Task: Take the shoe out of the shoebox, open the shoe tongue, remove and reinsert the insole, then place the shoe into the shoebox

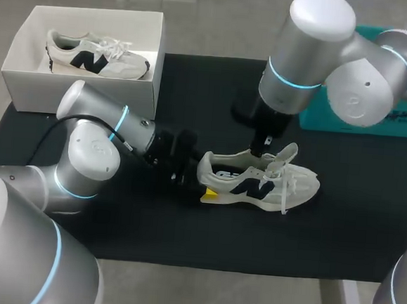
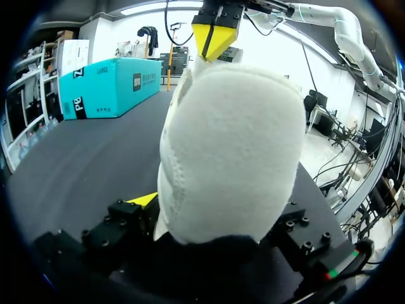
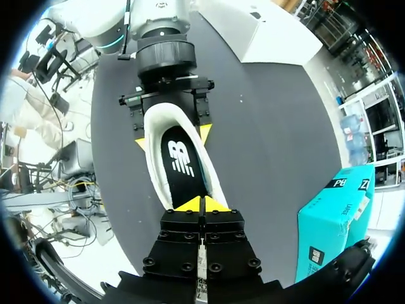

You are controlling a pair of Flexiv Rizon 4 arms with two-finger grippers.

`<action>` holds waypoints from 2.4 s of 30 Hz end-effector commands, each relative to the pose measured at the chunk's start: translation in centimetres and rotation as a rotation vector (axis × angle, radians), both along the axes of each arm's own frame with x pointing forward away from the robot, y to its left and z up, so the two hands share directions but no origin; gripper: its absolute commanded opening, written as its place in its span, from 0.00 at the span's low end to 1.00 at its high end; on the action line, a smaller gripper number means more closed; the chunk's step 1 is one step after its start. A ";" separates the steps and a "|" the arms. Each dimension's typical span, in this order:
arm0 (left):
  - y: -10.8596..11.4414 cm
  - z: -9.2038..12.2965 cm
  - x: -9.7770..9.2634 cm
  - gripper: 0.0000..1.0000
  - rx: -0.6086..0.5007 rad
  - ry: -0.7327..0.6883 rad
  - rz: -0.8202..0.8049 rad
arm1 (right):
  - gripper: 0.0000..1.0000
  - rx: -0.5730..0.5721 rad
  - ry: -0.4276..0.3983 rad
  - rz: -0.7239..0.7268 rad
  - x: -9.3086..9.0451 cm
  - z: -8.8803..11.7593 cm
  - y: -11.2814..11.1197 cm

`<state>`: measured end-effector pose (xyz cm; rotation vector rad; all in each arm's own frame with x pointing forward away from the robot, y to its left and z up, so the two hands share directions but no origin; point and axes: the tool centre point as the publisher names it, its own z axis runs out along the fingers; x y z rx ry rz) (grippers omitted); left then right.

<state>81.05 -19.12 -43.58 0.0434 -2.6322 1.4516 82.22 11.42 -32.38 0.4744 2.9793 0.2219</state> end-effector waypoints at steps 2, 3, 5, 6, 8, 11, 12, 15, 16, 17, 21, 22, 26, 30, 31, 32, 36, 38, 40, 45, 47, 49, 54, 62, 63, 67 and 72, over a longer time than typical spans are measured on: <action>-0.1 -0.3 0.1 0.00 0.003 0.001 0.000 | 0.00 -0.002 0.012 0.029 0.5 -1.5 1.0; -0.1 -0.3 0.1 0.00 0.003 0.001 0.000 | 0.00 -0.007 0.015 0.038 0.6 -1.5 1.2; -0.1 -0.3 0.1 0.00 0.003 0.001 0.000 | 0.00 -0.020 0.011 0.058 0.6 -1.5 1.5; -0.1 -0.3 0.1 0.00 0.003 0.001 0.000 | 0.00 -0.030 0.018 0.063 0.7 -1.6 1.6; -0.1 -0.3 0.1 0.00 0.003 0.001 0.000 | 0.00 -0.045 0.029 0.076 0.6 -2.0 1.7; -0.1 -0.3 0.1 0.00 0.003 0.001 0.000 | 0.00 -0.060 0.057 0.082 0.3 -2.7 1.6; -0.1 -0.3 0.1 0.00 0.003 0.001 0.000 | 0.00 -0.064 0.066 0.083 0.2 -2.9 1.5; -0.1 -0.3 0.1 0.00 0.003 0.001 0.000 | 0.00 -0.071 0.097 0.086 -0.4 -3.4 1.3; -0.1 -0.3 0.1 0.00 0.003 0.001 0.000 | 0.00 -0.071 0.106 0.087 -0.6 -3.4 1.3; -0.1 -0.3 0.1 0.00 0.003 0.001 0.000 | 0.00 -0.069 0.115 0.091 -0.9 -3.4 1.3; -0.1 -0.3 0.1 0.00 0.003 0.001 0.000 | 0.00 -0.069 0.143 0.092 -1.9 -3.4 1.5; -0.1 -0.3 0.1 0.00 0.003 0.001 0.000 | 0.00 -0.072 0.152 0.092 -2.1 -3.5 1.4; -0.1 -0.3 0.1 0.00 0.003 0.001 0.000 | 0.00 -0.068 0.182 0.098 -2.3 -3.8 1.0; -0.1 -0.3 0.1 0.00 0.003 0.001 0.000 | 0.00 -0.048 0.195 0.098 -1.2 -4.7 0.1; -0.1 -0.3 0.1 0.00 0.003 0.001 0.000 | 0.00 -0.046 0.197 0.100 -0.9 -5.0 -0.1; -0.1 -0.3 0.1 0.00 0.003 0.001 0.000 | 0.00 -0.045 0.200 0.105 -0.5 -5.2 -0.1; -0.1 -0.3 0.1 0.00 0.003 0.001 0.000 | 0.00 -0.052 0.224 0.136 0.7 -5.9 -0.3; -0.1 -0.3 0.1 0.00 0.003 0.001 0.000 | 0.00 -0.049 0.227 0.150 1.1 -6.0 -0.3; -0.1 -0.3 0.1 0.00 0.003 0.001 0.000 | 0.00 -0.045 0.230 0.160 1.4 -6.2 -0.2; -0.1 -0.3 0.1 0.00 0.003 0.001 0.000 | 0.04 -0.025 0.231 0.179 1.5 -6.6 0.3; -0.1 -0.3 0.1 0.00 0.003 0.001 0.000 | 0.09 -0.019 0.233 0.186 1.4 -6.8 0.6; -0.1 -0.3 0.1 0.00 0.003 0.001 0.000 | 0.12 -0.015 0.234 0.191 1.3 -6.9 0.9; -0.1 -0.3 0.1 0.00 0.003 0.001 0.000 | 0.21 -0.005 0.241 0.198 1.1 -7.4 1.5; -0.1 -0.3 0.1 0.00 0.003 0.001 0.000 | 0.31 0.002 0.245 0.189 1.2 -7.9 1.6; -0.1 -0.3 0.1 0.00 0.003 0.001 0.000 | 0.32 0.002 0.244 0.188 1.3 -7.9 1.6; -0.1 -0.3 0.1 0.00 0.003 0.001 0.000 | 0.36 0.005 0.254 0.196 1.5 -8.2 1.7; -0.1 -0.3 0.1 0.00 0.003 0.001 0.000 | 0.40 0.015 0.273 0.198 1.5 -9.1 1.8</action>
